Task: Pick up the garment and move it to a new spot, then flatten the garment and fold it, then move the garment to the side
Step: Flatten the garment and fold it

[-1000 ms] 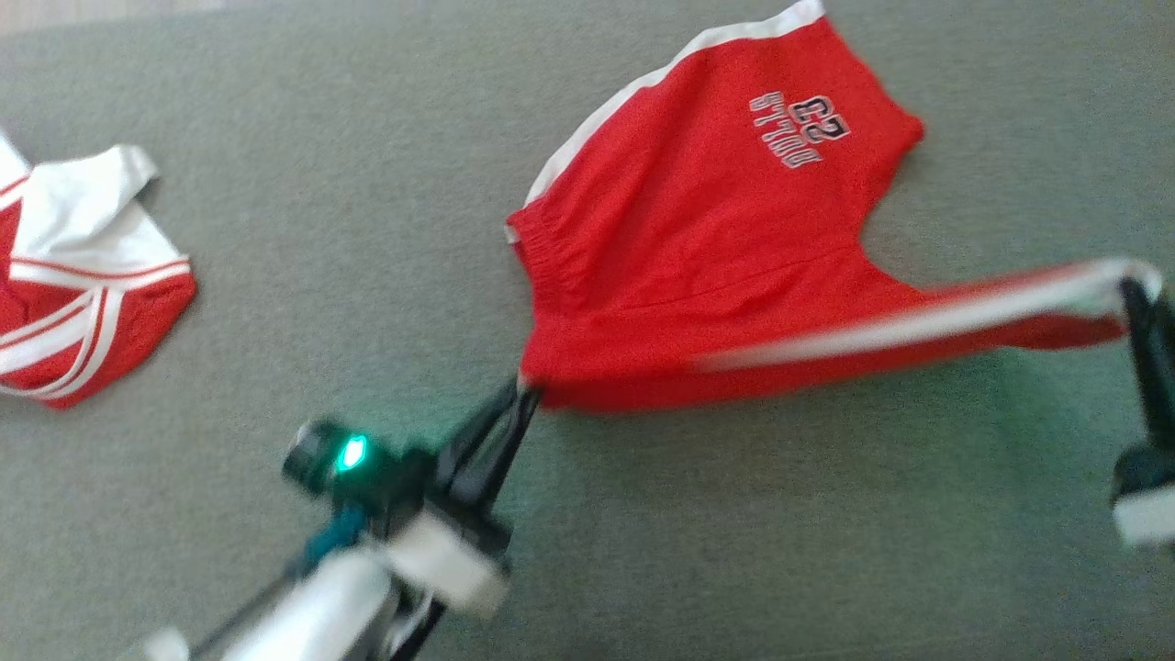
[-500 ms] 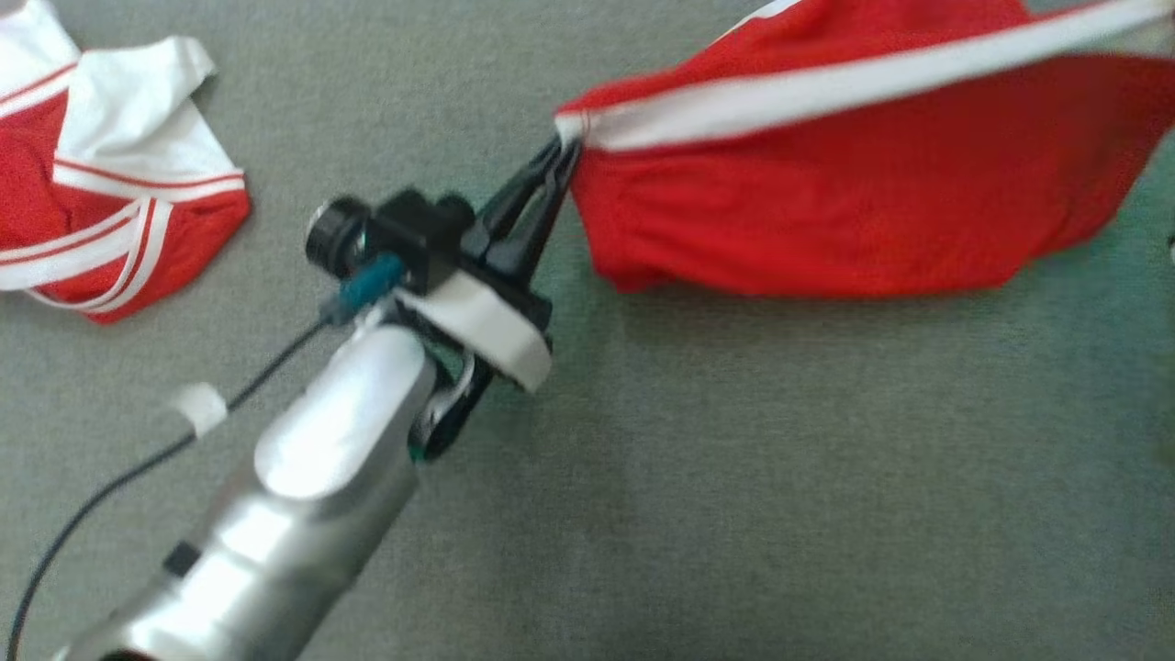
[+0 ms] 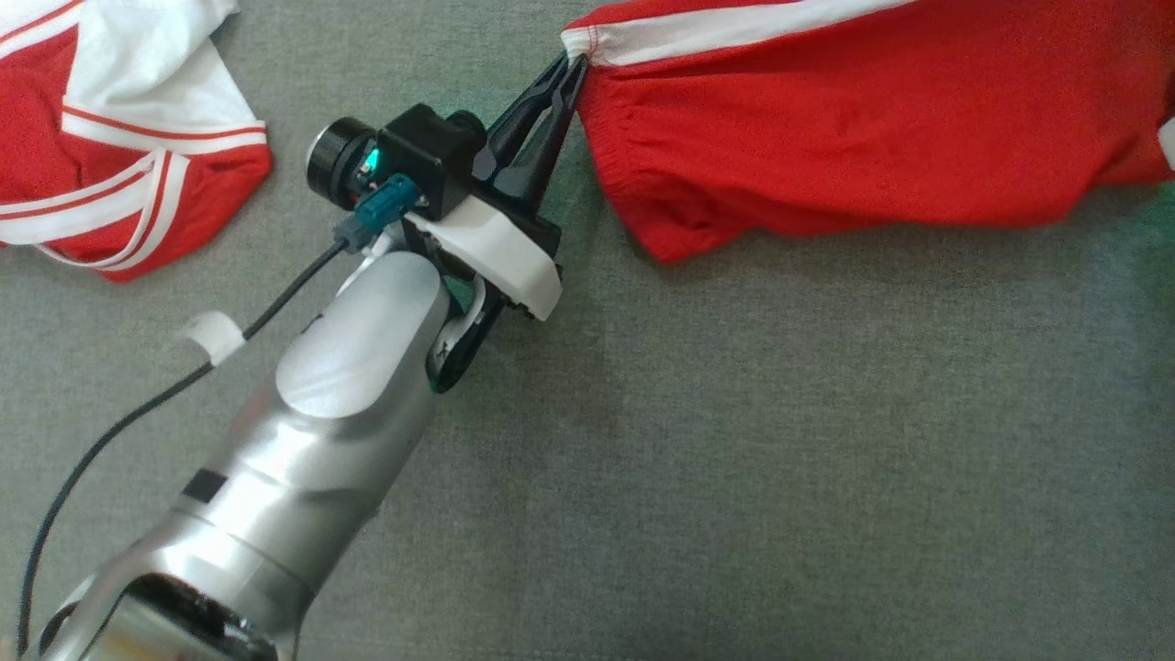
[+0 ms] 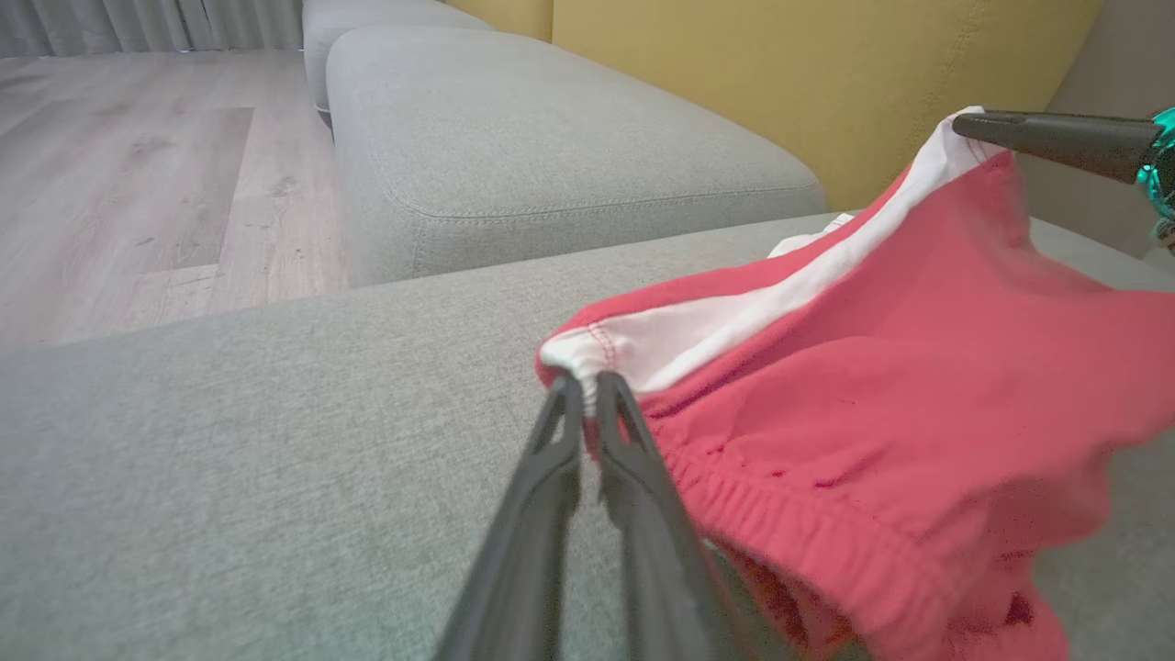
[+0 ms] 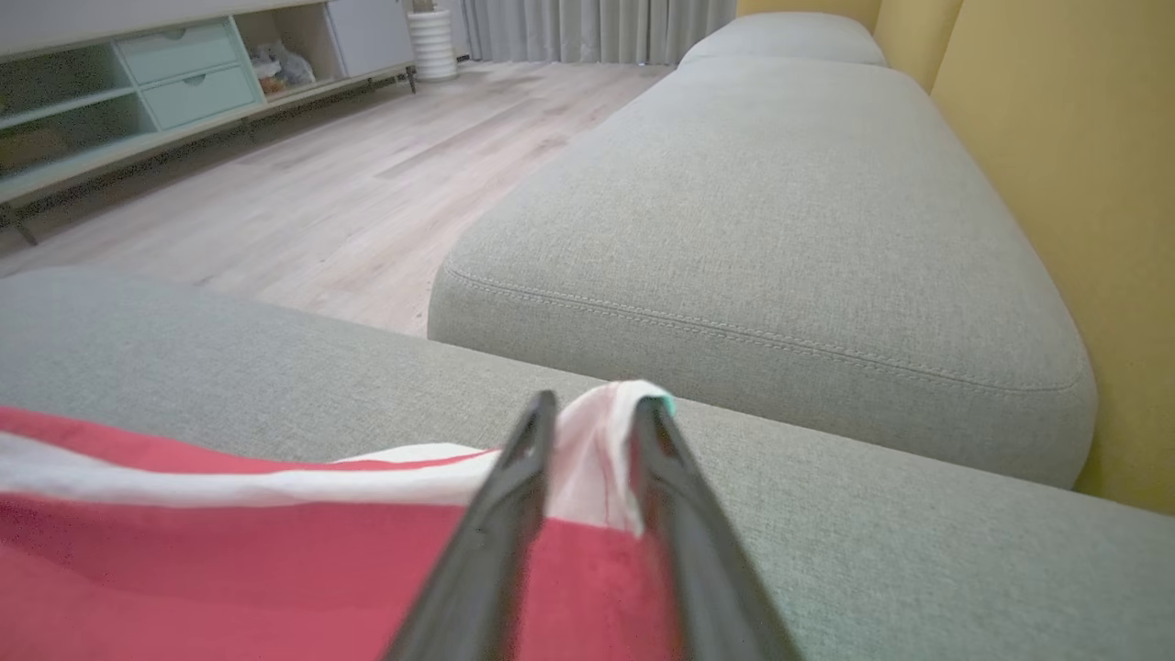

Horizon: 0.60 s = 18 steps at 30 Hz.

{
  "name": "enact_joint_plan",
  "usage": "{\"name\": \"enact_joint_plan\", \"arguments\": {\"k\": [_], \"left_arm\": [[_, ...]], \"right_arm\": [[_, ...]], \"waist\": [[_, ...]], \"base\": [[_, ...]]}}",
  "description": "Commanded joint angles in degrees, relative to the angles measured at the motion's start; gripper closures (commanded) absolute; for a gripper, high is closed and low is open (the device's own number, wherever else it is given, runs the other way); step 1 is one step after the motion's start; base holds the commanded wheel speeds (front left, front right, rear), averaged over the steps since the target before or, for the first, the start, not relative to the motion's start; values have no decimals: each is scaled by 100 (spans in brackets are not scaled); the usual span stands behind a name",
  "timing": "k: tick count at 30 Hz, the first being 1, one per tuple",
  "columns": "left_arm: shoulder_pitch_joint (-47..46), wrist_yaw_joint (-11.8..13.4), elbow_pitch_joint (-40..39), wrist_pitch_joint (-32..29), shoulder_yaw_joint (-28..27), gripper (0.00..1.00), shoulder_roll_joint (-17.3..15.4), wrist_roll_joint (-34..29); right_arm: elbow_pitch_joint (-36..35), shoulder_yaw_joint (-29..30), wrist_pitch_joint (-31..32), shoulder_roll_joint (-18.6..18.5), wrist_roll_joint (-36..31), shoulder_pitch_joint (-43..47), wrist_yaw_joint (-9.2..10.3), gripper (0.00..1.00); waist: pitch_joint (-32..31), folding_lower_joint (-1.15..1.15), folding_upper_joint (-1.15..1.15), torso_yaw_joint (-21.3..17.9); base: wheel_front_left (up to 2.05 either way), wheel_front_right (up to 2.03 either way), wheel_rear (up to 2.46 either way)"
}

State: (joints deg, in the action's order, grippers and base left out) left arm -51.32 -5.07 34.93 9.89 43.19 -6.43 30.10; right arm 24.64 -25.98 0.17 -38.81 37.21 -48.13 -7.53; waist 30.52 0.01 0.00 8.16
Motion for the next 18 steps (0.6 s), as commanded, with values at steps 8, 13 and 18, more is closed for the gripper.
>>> {"name": "enact_joint_plan", "arguments": {"k": [8,13,18], "left_arm": [[280,398,49,423,-243,0,21,-80],[900,964,-575,505,-585,0,-6,-374],[1929,1389,-1842,508,-1189,0,29,-891]], "right_arm": [[473,-224,-657,-58,660,339,4,0],[1106,-204,-322,10,999,706,4,0],[1863,-149,41,127,1137,858,4,0]], "waist": [[-254,-1,0,98],[-500,-1,0,247],[-626,-1,0,565]], "base": [[0,0,0],[0,0,0],[0,0,0]]}}
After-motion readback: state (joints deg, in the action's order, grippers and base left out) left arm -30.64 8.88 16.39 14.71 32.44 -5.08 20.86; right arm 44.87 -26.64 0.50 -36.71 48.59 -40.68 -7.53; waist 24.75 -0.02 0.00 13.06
